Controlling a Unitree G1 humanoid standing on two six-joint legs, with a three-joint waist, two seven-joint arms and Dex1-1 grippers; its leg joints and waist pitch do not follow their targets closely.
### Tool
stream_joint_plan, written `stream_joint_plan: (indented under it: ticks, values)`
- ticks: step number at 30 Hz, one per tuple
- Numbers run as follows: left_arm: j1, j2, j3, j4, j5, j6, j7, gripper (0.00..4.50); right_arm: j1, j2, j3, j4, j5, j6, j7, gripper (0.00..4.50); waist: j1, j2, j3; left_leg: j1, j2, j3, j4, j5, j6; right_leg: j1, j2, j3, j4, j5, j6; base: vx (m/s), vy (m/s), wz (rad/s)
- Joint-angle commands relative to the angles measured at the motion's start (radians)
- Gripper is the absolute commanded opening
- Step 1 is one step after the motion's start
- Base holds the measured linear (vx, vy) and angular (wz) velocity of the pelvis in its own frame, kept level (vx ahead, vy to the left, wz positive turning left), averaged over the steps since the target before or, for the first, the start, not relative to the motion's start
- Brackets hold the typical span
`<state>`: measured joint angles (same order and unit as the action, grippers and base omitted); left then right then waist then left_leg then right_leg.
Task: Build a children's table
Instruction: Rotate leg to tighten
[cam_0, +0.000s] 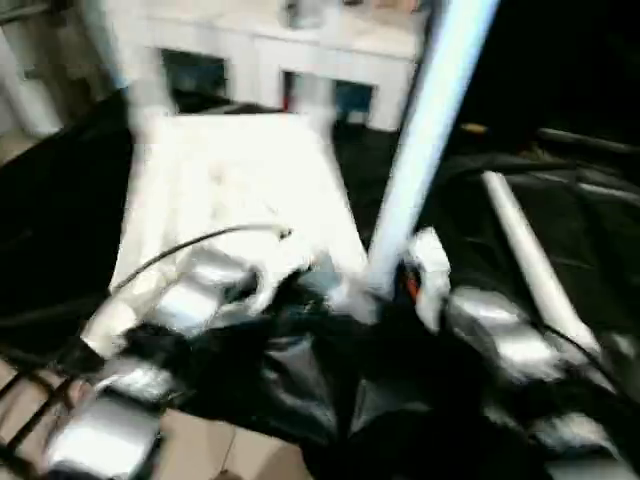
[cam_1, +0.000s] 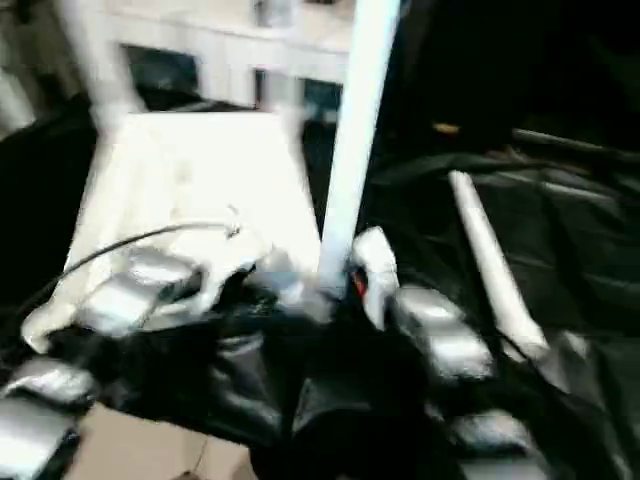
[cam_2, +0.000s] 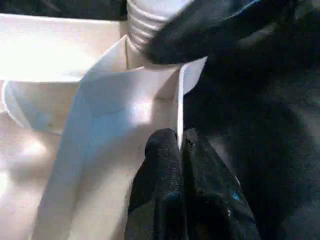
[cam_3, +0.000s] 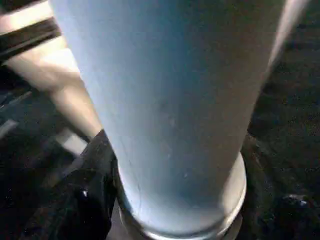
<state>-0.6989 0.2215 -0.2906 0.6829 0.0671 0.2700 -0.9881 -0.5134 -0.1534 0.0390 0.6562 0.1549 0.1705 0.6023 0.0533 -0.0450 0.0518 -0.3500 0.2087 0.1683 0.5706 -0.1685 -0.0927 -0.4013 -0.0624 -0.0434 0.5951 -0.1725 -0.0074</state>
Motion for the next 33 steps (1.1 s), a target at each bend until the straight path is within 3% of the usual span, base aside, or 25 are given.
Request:
stream_joint_plan:
  ticks: [1,4,7,10,12,14,19,24,33]
  values:
    - [-0.039,-0.070,0.024,-0.001,-0.038,0.005,0.078,0.00,-0.001,0.037,-0.019,0.100,-0.018,0.045,-0.155,2.84,-0.001,0.000,-0.055,0.007,0.006,-0.003,-0.064,-0.323,-0.017,0.034,-0.067,0.027,-0.099,-0.521,-0.115,0.000,0.000,0.00]
    - [-0.059,-0.121,0.041,0.022,-0.036,0.017,0.157,0.00,-0.027,0.080,-0.052,0.140,-0.003,0.044,-0.242,2.83,0.001,0.004,-0.058,0.005,0.008,-0.001,-0.064,-0.304,0.000,0.034,-0.063,0.029,-0.095,-0.458,-0.126,0.000,0.000,0.00]
    - [-0.062,-0.157,0.033,0.020,-0.029,0.013,0.164,0.00,-0.059,0.119,-0.067,0.177,0.000,0.005,-0.262,2.83,0.000,0.007,-0.062,-0.001,0.010,0.001,-0.064,-0.279,0.006,0.040,-0.061,0.031,-0.084,-0.354,-0.160,0.000,0.000,0.00]
    - [-0.053,-0.156,0.020,0.009,-0.029,0.010,0.136,0.00,-0.068,0.122,-0.070,0.184,0.006,-0.002,-0.241,3.55,0.002,0.009,-0.064,-0.002,0.010,0.003,-0.063,-0.259,0.018,0.044,-0.060,0.032,-0.076,-0.276,-0.183,0.000,0.000,0.00]
    - [-0.048,-0.148,0.013,0.005,-0.027,0.012,0.128,0.00,-0.073,0.115,-0.062,0.186,-0.002,-0.009,-0.228,3.62,0.004,0.010,-0.065,0.001,0.011,0.006,-0.061,-0.254,0.023,0.043,-0.061,0.033,-0.077,-0.263,-0.192,0.000,0.000,0.00]
    - [-0.036,-0.122,-0.002,-0.003,-0.025,0.002,0.087,0.00,-0.066,0.082,-0.016,0.164,-0.035,-0.038,-0.159,3.85,0.006,0.011,-0.064,0.000,0.011,0.006,-0.062,-0.249,0.025,0.045,-0.060,0.032,-0.075,-0.252,-0.199,0.000,0.000,0.00]
    - [-0.015,-0.086,-0.019,-0.028,-0.027,-0.003,0.010,0.00,-0.044,0.030,0.030,0.111,-0.044,-0.077,0.004,3.85,0.007,0.012,-0.065,-0.003,0.013,0.007,-0.061,-0.224,0.040,0.051,-0.061,0.034,-0.069,-0.189,-0.219,0.000,0.000,0.00]
    - [0.007,-0.017,-0.058,-0.062,-0.023,0.001,-0.110,0.00,0.004,-0.063,0.097,0.023,-0.037,-0.106,0.237,3.85,0.011,0.011,-0.064,-0.001,0.016,0.007,-0.062,-0.235,0.051,0.052,-0.061,0.033,-0.070,-0.198,-0.228,0.000,0.000,0.00]
    - [0.050,0.107,-0.109,-0.147,-0.039,-0.063,-0.349,0.00,0.072,-0.162,0.152,-0.099,0.002,-0.082,0.494,3.85,0.015,0.013,-0.061,0.001,0.020,0.004,-0.067,-0.265,0.044,0.049,-0.062,0.033,-0.072,-0.242,-0.226,0.000,0.000,0.00]
